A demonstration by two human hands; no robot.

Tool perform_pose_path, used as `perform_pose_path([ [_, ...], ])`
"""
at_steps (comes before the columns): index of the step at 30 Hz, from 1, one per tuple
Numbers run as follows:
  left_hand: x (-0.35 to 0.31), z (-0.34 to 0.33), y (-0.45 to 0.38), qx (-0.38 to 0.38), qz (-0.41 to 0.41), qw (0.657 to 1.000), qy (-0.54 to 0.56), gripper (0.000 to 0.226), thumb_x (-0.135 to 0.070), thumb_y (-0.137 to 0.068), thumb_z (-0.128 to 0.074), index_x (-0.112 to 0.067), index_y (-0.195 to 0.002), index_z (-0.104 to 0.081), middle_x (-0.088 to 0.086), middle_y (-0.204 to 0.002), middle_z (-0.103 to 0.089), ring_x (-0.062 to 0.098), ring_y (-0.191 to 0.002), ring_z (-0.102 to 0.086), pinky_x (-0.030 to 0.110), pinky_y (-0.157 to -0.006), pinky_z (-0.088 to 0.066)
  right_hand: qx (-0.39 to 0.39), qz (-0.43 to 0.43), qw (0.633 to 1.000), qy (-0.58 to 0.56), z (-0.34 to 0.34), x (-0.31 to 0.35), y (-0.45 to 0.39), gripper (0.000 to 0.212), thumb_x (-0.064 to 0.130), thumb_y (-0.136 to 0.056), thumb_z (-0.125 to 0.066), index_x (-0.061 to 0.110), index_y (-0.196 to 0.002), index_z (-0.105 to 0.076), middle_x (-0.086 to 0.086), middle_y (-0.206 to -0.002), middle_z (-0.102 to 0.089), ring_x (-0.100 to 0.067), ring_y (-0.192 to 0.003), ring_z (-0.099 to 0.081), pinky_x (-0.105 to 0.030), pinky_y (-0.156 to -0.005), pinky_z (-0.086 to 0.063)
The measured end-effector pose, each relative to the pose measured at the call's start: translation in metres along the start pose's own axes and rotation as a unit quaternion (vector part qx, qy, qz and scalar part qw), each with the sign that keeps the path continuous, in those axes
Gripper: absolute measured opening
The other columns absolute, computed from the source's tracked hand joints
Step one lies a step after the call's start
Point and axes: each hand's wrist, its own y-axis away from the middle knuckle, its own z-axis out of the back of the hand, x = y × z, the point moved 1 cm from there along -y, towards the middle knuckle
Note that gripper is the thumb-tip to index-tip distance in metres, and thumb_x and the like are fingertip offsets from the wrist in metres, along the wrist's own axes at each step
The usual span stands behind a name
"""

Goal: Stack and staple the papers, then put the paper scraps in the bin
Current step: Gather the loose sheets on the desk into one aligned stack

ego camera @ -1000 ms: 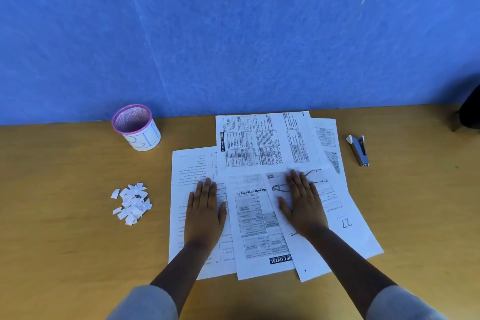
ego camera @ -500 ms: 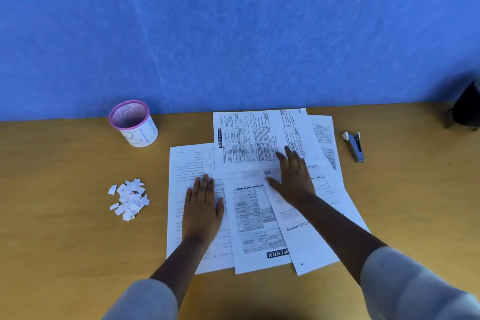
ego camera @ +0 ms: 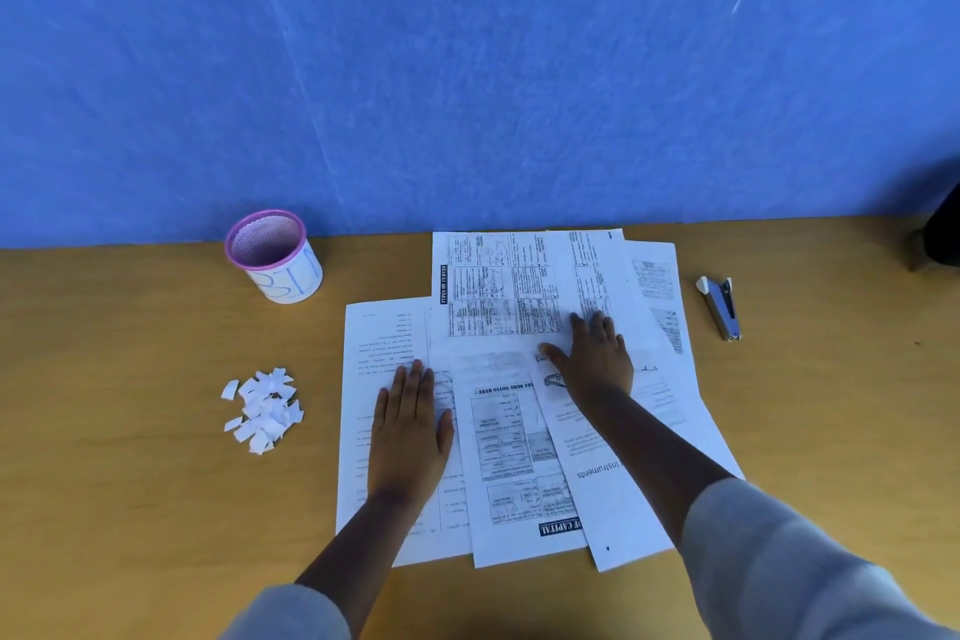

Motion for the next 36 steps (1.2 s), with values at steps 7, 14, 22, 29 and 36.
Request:
perform_pose_path([
  [7,0.0,0.001,-0.001,0.016,0.002,1.0,0.011,0.056,-0.029,-0.094,-0.046,-0.006,-0.142,-0.029,0.011,-0.152,-0.029,0.027,-0.143,-0.02,0.038,-0.115,-0.01,-0.112,0.07,0.99,0.058,0.004,0.007,0.009,0.037,0.045,-0.093,-0.045,0.015,-0.11,-0.061,-0.007,-0.111,-0.066,-0.024,-0.109,-0.058,-0.033,-0.084,-0.048],
  [14,-0.018,0.017,-0.007,-0.073,0.049,0.991,0.102,0.043,-0.016,-0.088,-0.058,0.0,-0.127,-0.049,0.02,-0.132,-0.053,0.036,-0.128,-0.045,0.046,-0.108,-0.033,-0.165,0.046,0.984,-0.051,0.028,0.003,0.018,0.035,0.051,-0.089,-0.05,0.02,-0.082,-0.064,-0.003,-0.076,-0.069,-0.025,-0.073,-0.064,-0.024,-0.055,-0.039],
  [22,-0.082,0.04,-0.023,0.156,0.21,0.77,0.582,0.043,-0.045,-0.09,-0.045,-0.018,-0.123,-0.051,0.004,-0.126,-0.06,0.016,-0.107,-0.059,0.032,-0.094,-0.046,-0.189,0.04,0.967,-0.166,0.044,0.027,0.068,0.028,0.055,-0.085,-0.053,0.028,-0.086,-0.058,0.002,-0.07,-0.069,-0.024,-0.071,-0.067,-0.024,-0.053,-0.037],
  [29,-0.086,0.05,-0.033,0.008,0.267,0.77,0.58,0.015,-0.022,-0.093,-0.048,-0.015,-0.09,-0.061,0.016,-0.097,-0.067,0.036,-0.094,-0.064,0.047,-0.08,-0.054,-0.049,0.137,0.977,-0.155,0.017,0.038,0.106,0.045,0.053,-0.087,-0.051,0.033,-0.127,-0.045,0.013,-0.12,-0.065,-0.016,-0.108,-0.061,-0.029,-0.09,-0.046],
  [36,-0.049,0.053,-0.027,-0.058,0.234,0.862,0.445,0.02,-0.015,-0.094,-0.043,-0.006,-0.092,-0.06,0.013,-0.089,-0.063,0.031,-0.084,-0.058,0.037,-0.069,-0.044,-0.03,0.05,0.99,-0.132,0.02,-0.022,0.105,0.053,0.047,-0.087,-0.057,0.024,-0.133,-0.044,0.001,-0.134,-0.055,-0.019,-0.121,-0.052,-0.033,-0.102,-0.043],
])
